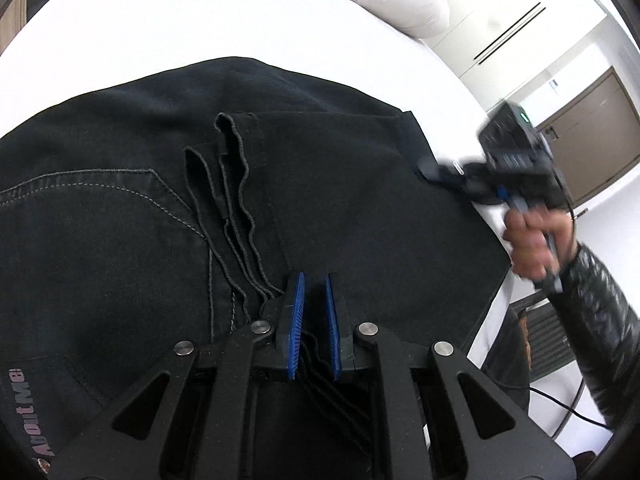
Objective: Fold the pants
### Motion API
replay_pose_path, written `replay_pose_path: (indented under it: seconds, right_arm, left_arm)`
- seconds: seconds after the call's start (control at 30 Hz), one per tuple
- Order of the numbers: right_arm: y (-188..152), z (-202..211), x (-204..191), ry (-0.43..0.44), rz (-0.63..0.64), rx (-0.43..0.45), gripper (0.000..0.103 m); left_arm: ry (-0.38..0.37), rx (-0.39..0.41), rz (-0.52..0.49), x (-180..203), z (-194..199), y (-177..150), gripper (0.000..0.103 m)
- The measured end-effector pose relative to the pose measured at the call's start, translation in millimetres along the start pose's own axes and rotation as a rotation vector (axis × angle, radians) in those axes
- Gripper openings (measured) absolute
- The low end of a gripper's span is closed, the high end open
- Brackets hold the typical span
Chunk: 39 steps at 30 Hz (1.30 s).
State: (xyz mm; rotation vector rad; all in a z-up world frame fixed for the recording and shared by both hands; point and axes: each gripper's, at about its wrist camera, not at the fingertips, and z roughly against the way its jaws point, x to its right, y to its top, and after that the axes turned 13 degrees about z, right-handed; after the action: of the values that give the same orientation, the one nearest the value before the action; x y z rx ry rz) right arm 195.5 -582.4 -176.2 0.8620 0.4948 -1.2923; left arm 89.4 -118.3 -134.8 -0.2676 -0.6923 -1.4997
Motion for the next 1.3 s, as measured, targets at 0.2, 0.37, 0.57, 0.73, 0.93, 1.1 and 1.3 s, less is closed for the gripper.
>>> replay_pose_path:
  seconds: [0.2, 0.37, 0.57, 0.73, 0.93, 1.1, 1.3]
  right_arm:
    - [-66, 16, -33, -0.012, 0.051, -0.011, 0.009]
    - [-91, 34, -31, -0.072, -0.018, 0.086, 0.003]
    - [-67, 38, -90, 0.054, 0.107, 0.228, 0.059]
    - [-44, -8, -85, 0.11, 0.053, 0.204, 0.066]
    - [-47, -33, -57, -0.002, -0.035, 0.131, 0.042]
    - [-40, -18, -91, -0.01, 0.016, 0.19, 0.067]
    - [-28, -17, -110, 0.079, 0.026, 0.221, 0.067]
  left_arm:
    - [-0.022, 0.011, 0.014, -22, 18, -7, 0.011]
    - [0.008, 0.048, -0.01, -7, 23, -18, 0.011]
    - [-0.013, 0.155, 0.005, -11, 79, -45, 0.011]
    - [-0.065, 0.298, 0.104, -42, 160, -73, 0.011]
    - [-0.057, 0.53, 0.458, -133, 253, -125, 0.086]
    - [-0.099, 0.555, 0.699, -186, 270, -157, 0.088]
    - [-0.25, 0.443, 0.836, -203, 241, -164, 0.088]
